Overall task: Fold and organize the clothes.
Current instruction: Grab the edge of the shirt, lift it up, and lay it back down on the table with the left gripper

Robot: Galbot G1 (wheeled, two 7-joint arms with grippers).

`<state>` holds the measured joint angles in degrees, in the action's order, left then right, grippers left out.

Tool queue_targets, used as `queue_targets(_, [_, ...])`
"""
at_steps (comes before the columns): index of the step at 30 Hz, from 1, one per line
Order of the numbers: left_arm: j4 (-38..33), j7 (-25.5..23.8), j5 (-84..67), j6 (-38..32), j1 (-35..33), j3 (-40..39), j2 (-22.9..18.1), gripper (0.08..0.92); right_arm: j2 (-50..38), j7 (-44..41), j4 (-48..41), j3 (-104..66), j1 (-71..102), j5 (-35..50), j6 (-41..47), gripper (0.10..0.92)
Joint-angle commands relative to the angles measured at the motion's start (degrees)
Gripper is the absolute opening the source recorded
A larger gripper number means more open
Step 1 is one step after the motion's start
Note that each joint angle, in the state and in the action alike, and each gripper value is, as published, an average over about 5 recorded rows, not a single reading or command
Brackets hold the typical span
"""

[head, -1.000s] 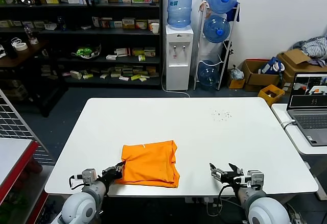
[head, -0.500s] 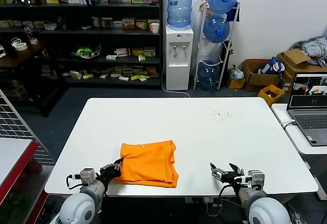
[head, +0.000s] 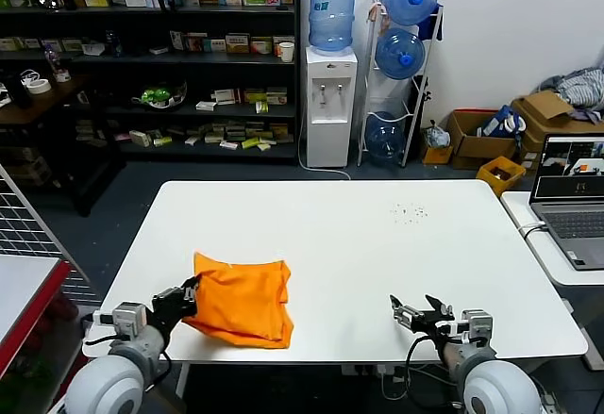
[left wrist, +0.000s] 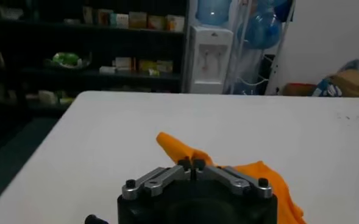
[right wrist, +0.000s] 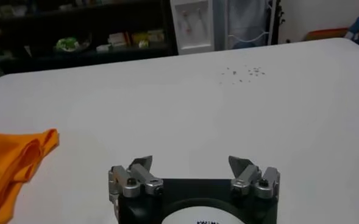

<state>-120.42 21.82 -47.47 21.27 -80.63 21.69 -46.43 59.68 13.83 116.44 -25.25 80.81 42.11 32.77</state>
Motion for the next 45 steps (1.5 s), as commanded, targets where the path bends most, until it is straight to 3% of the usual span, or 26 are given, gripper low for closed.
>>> queue_targets(1, [-4.88, 2.57, -0.09, 1.52, -4.84, 8.92, 9.93, 0.098, -0.38, -0.23, -0.14, 0.22, -0.25, 0.28, -0.31, 0.823])
queue_targets(10, [5.98, 0.34, 0.74, 0.31, -4.18, 13.26, 14.5, 0.098, -0.72, -0.49, -0.47, 0.33, -0.68, 0.58, -0.66, 0.823])
queue_targets(17, [9.66, -0.87, 0.06, -0.36, -5.96, 14.89, 18.27, 0.098, -0.56, -0.46, -0.51, -0.13, -0.52, 0.46, -0.75, 0.823])
queue_targets(21, [8.81, -0.37, -1.36, -0.52, -4.79, 13.7, 17.81, 0.098, 0.06, -0.39, -0.26, -0.57, 0.05, 0.0, -0.76, 0.823])
queue_targets(25, [1.02, 4.32, -10.74, 0.19, -0.91, 7.86, 14.43, 0.098, 0.9, -0.27, 0.06, -1.12, 1.04, -0.82, -0.79, 0.823])
queue_targets(28, [-5.83, 11.69, -20.92, 0.9, 7.24, -5.68, 9.35, 0.098, 1.84, -0.02, 0.6, -1.6, 2.14, -1.68, -0.7, 0.823])
queue_targets(30, [-7.24, 17.05, -25.6, 1.15, 15.2, -17.38, 2.96, 0.098, 2.58, 0.17, 1.11, -2.03, 3.08, -2.39, -0.58, 0.823])
queue_targets(34, [-0.96, 23.62, -30.17, 1.13, 29.27, -33.52, -12.74, 0.098, 4.3, 0.46, 2.3, -3.48, 5.49, -3.86, -0.33, 0.823])
queue_targets(40, [14.75, 26.19, -30.51, 1.04, 40.08, -42.93, -32.47, 0.098, 6.01, 0.77, 3.9, -5.58, 8.34, -4.81, 0.04, 0.823])
queue_targets(45, [26.55, 23.87, -24.99, 0.91, 42.88, -44.1, -40.41, 0.098, 6.12, 0.8, 4.57, -6.72, 9.31, -4.71, 0.05, 0.823])
